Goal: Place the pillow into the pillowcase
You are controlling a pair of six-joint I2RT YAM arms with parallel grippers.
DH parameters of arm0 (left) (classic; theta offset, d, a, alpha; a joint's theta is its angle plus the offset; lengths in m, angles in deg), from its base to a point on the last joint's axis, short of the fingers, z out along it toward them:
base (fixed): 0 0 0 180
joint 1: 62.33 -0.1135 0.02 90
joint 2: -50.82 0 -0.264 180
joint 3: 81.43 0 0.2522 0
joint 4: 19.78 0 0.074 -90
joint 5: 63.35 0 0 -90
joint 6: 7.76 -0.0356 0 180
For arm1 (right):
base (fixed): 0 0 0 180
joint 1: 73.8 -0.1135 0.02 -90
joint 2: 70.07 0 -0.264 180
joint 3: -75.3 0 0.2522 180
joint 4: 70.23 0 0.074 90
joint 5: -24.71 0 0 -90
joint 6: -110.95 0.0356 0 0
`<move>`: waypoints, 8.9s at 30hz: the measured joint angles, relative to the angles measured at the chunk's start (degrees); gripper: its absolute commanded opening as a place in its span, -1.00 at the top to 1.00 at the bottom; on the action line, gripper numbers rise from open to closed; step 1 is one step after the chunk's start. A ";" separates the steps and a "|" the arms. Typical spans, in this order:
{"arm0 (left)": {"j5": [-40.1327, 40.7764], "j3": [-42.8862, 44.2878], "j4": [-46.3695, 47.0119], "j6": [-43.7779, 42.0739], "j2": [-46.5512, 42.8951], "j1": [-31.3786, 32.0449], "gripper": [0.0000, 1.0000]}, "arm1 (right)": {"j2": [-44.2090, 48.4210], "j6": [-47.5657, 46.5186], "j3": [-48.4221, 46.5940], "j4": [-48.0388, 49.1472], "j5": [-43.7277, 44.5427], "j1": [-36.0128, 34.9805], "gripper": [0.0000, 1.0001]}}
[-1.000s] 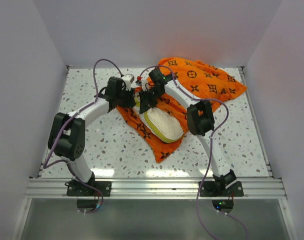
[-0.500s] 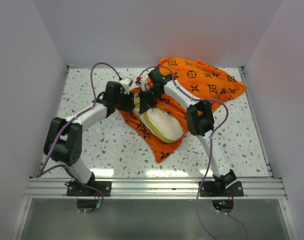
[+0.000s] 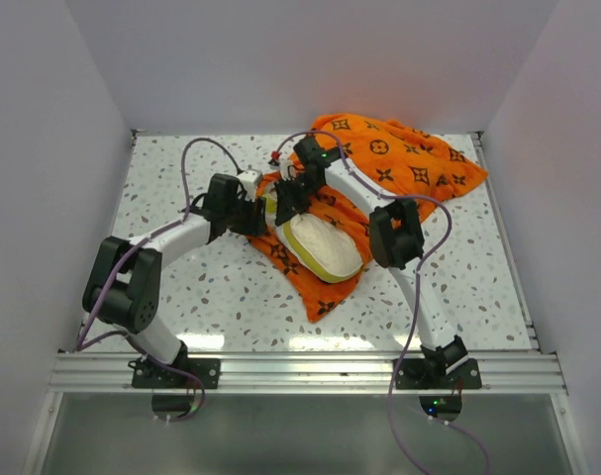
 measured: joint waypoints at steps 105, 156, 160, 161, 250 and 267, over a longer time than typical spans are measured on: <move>-4.68 5.33 -7.37 1.09 3.19 -8.66 1.00 | 6.34 85.83 37.27 100.41 -25.77 6.71 1.00; 32.76 22.32 -4.79 7.41 25.22 1.31 0.48 | 4.70 106.44 39.08 122.60 -19.71 8.07 1.00; 31.69 22.53 -6.36 5.29 24.83 -1.33 0.58 | 6.36 95.43 39.52 111.56 -18.91 7.28 1.00; 31.08 22.23 -6.82 4.39 24.39 -2.10 0.58 | 7.50 90.29 39.21 104.61 -18.08 7.02 1.00; -34.49 19.28 -3.82 17.16 17.16 -8.46 1.00 | 21.33 9.49 30.25 26.73 2.19 4.11 -0.50; -36.61 19.37 -2.05 15.76 19.87 -10.21 1.00 | 25.73 -13.09 27.26 -2.16 8.20 0.37 -0.76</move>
